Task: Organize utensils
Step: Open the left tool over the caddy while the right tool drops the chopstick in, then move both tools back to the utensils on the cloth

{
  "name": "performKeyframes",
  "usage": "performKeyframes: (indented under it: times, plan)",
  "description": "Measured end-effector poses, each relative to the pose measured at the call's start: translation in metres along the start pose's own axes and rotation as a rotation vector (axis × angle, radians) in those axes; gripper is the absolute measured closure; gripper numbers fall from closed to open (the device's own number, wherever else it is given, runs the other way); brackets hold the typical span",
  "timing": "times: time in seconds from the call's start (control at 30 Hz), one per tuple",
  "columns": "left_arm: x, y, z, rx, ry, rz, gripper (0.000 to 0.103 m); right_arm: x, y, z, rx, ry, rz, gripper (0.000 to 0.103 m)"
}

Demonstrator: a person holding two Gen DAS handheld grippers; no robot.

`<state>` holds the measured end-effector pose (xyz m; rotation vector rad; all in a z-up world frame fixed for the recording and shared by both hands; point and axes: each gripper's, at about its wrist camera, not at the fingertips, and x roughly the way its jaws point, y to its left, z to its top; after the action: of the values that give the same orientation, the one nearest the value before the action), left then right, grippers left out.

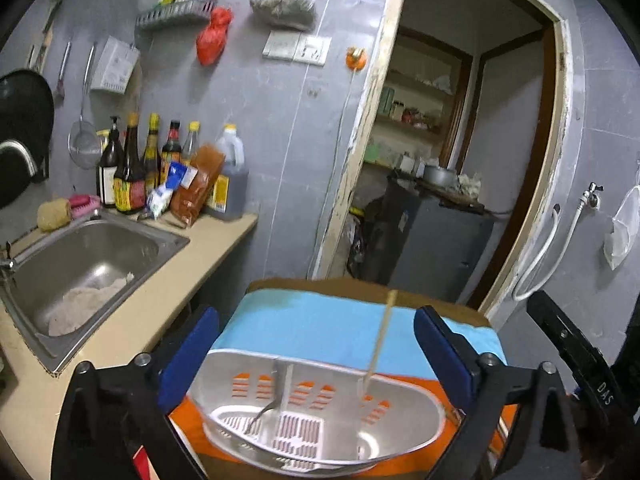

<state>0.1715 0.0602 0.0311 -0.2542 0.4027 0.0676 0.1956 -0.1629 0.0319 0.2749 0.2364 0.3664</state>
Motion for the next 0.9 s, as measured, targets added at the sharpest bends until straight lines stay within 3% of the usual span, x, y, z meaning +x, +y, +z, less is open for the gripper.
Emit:
performKeyframes:
  times: [0.13,0.43,0.7,0.9]
  plan:
    - [-0.01,-0.029,0.0,0.046,-0.056,0.013,0.0,-0.024,-0.02,0.015,-0.034,-0.027,-0.069,0.001]
    - [-0.022,-0.101,-0.014,0.126,-0.122,-0.035,0.0,-0.074,-0.07,0.043,-0.075,-0.073,-0.181,0.001]
    - [-0.014,-0.156,-0.038,0.189,-0.119,-0.066,0.0,-0.095,-0.122,0.049,-0.072,-0.064,-0.254,0.001]
    - [-0.001,-0.18,-0.057,0.207,-0.063,-0.074,0.0,-0.092,-0.163,0.037,-0.053,-0.007,-0.277,0.001]
